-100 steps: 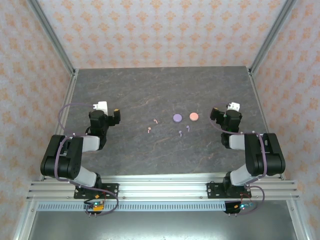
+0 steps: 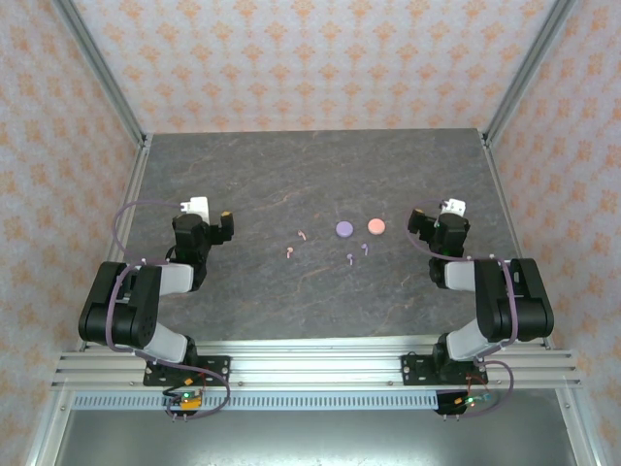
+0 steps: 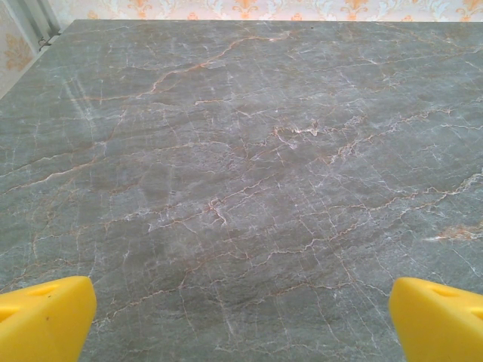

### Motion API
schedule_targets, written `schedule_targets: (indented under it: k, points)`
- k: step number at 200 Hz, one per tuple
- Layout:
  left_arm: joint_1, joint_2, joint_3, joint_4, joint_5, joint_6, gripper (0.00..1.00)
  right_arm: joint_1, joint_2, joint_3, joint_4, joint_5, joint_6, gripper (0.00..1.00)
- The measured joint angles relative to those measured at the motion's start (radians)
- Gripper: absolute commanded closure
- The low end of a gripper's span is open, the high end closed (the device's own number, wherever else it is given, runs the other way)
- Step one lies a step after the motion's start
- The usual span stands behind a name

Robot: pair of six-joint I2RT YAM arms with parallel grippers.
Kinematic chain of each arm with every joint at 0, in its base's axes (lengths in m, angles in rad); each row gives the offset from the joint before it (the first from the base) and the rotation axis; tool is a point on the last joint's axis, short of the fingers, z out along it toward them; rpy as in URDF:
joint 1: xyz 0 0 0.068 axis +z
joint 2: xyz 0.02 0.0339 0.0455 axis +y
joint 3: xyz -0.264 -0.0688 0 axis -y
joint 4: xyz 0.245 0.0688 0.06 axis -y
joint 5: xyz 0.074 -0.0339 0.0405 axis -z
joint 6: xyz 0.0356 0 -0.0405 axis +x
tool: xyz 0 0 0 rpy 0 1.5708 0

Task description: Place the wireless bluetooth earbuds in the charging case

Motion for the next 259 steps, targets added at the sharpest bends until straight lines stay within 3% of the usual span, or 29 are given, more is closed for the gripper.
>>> schedule_targets:
  k: [91, 134, 176, 220, 259]
  points:
    - [0.000, -0.022, 0.020, -0.058, -0.024, -0.003, 0.00, 0.000, -0.008, 0.023, -0.061, 0.016, 0.002, 0.01]
    - [0.000, -0.171, 0.022, -0.167, -0.064, -0.028, 0.00, 0.000, -0.131, 0.103, -0.269, 0.061, 0.048, 0.01]
    - [-0.026, -0.331, 0.082, -0.423, -0.082, -0.093, 0.00, 0.011, -0.242, 0.246, -0.571, 0.053, 0.159, 0.01]
    - [-0.060, -0.407, 0.241, -0.700, -0.020, -0.237, 0.00, 0.075, -0.246, 0.404, -0.855, -0.089, 0.223, 0.01]
    - [-0.161, -0.348, 0.350, -0.846, 0.112, -0.357, 0.00, 0.149, -0.133, 0.547, -1.020, -0.251, 0.222, 0.01]
